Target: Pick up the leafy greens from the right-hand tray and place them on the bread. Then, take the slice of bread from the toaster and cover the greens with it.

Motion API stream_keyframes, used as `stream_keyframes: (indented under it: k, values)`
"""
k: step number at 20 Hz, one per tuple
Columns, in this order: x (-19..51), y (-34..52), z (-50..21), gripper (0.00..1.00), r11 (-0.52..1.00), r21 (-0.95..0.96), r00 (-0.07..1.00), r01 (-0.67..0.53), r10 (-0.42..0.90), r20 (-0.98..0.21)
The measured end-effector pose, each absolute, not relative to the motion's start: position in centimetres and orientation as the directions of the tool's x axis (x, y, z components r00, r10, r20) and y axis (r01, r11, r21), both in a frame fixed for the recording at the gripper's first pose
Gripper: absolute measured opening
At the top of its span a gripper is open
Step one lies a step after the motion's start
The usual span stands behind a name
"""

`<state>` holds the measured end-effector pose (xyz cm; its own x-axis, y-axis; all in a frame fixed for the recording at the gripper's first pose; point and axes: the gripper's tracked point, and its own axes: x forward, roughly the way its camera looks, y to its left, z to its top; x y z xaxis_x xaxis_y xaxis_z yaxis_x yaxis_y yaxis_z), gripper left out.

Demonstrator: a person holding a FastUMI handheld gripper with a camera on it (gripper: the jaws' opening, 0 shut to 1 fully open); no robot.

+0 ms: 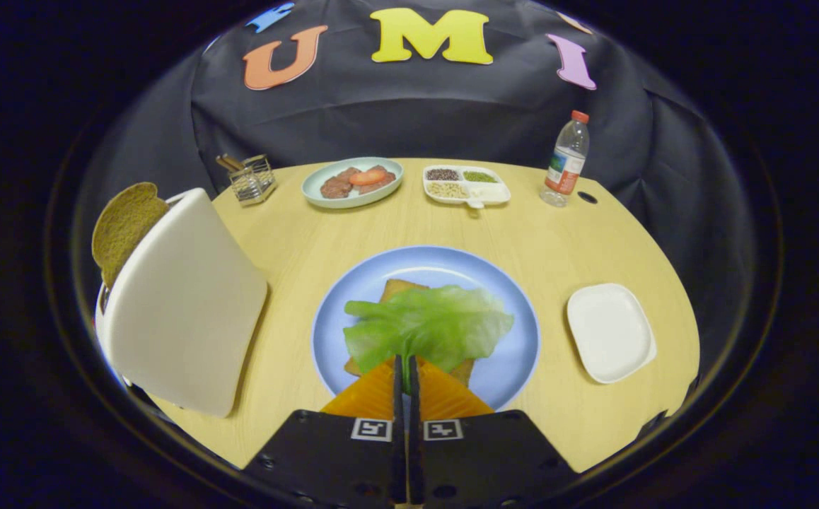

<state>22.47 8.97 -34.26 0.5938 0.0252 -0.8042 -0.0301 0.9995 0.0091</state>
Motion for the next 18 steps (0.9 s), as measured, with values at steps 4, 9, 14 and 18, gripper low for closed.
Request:
stream_keyframes:
  k: [4, 9, 14, 18]
  values:
    - [21.6, 8.6, -34.1, 0.29, 0.999, 0.036, 0.593, -0.020, 0.041, -0.804]
    - [20.0, 8.3, -31.8, 0.87, 0.998, 0.055, 0.605, -0.019, 0.055, -0.794]
    - [18.1, 8.0, -27.8, 0.96, 0.999, -0.031, 0.622, -0.034, -0.003, -0.783]
    - [17.1, 9.9, -24.2, 0.96, 0.990, -0.100, 0.648, -0.095, -0.015, -0.762]
